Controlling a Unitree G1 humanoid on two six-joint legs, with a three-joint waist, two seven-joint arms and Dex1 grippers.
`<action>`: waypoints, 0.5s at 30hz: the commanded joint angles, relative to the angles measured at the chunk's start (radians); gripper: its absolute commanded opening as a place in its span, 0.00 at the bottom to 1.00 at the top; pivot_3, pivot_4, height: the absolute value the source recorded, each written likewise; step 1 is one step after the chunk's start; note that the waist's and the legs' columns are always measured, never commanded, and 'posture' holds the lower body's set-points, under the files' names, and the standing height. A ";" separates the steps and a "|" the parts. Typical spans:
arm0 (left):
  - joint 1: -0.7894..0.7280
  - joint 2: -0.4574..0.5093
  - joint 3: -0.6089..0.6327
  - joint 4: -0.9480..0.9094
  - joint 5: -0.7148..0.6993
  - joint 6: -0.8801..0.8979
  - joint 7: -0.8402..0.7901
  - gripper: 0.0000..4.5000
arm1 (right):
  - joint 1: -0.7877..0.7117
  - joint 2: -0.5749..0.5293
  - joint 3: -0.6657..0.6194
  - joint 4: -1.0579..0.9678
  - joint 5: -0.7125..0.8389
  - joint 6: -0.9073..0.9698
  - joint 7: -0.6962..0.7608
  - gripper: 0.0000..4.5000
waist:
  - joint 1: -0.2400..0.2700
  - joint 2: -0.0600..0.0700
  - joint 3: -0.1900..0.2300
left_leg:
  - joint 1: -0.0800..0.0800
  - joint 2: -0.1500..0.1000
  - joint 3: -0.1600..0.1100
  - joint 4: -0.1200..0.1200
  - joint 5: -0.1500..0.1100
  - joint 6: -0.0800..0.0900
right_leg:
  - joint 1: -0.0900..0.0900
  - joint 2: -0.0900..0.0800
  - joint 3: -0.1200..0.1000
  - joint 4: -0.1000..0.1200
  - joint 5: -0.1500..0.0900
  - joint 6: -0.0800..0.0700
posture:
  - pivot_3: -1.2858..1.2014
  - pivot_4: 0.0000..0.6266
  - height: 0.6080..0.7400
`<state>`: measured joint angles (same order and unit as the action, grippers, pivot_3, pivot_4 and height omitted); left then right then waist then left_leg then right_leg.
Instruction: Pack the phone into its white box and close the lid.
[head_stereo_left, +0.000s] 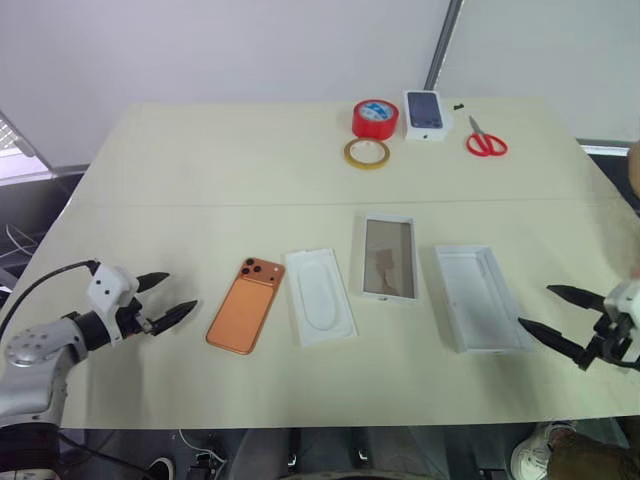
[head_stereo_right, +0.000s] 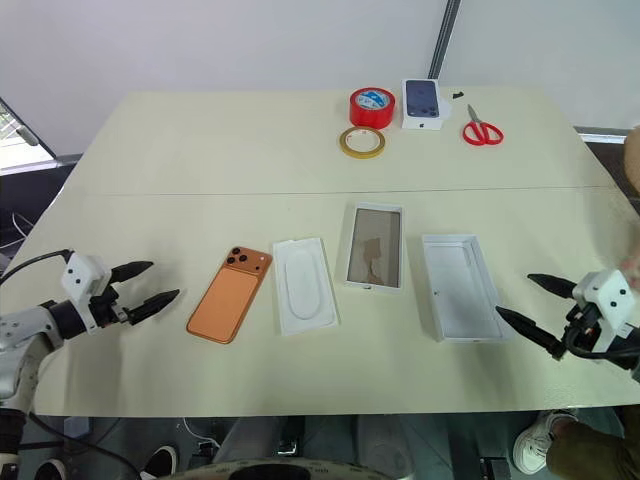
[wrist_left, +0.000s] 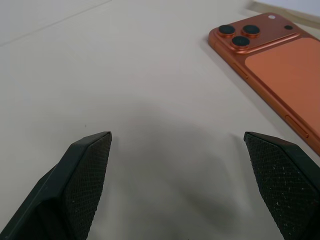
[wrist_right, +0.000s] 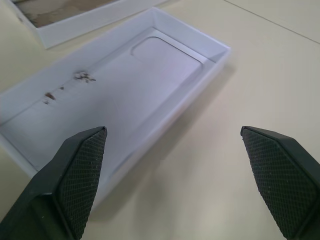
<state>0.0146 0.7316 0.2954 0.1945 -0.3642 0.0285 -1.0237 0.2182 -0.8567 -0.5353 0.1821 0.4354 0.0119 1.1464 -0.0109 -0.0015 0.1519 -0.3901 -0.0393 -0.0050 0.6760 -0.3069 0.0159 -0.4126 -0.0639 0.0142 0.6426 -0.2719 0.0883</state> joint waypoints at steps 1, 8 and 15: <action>-0.005 0.006 0.027 -0.014 -0.019 -0.017 -0.004 0.99 | -0.012 -0.021 -0.039 0.004 0.007 -0.021 -0.002 1.00 | 0.000 0.000 0.000 | 0.000 0.000 0.000 0.000 0.000 0.000 | 0.000 0.000 0.000 0.000 0.000 0.000 | 0.52 0.24 1.00; -0.017 0.010 0.007 -0.036 -0.009 -0.066 -0.033 0.99 | -0.020 -0.015 -0.025 0.018 0.000 -0.039 -0.003 1.00 | 0.001 0.000 0.000 | 0.000 0.000 0.000 0.000 0.000 0.000 | 0.000 0.000 0.000 0.000 0.000 0.000 | 0.52 0.24 1.00; -0.028 -0.002 0.028 -0.034 -0.051 -0.095 -0.056 0.99 | -0.038 -0.011 -0.012 0.025 -0.013 -0.051 -0.010 1.00 | 0.000 0.000 0.000 | 0.000 0.000 0.000 0.000 0.000 0.000 | 0.000 0.000 0.000 0.000 0.000 0.000 | 0.52 0.24 1.00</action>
<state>-0.0032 0.7266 0.2912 0.1846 -0.3906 -0.0485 -1.0756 0.1912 -0.8564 -0.5338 0.2095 0.4152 -0.0273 1.1426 -0.0110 -0.0013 0.1521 -0.3901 -0.0393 -0.0049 0.6759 -0.3069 0.0159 -0.4126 -0.0639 0.0142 0.6424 -0.2719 0.0883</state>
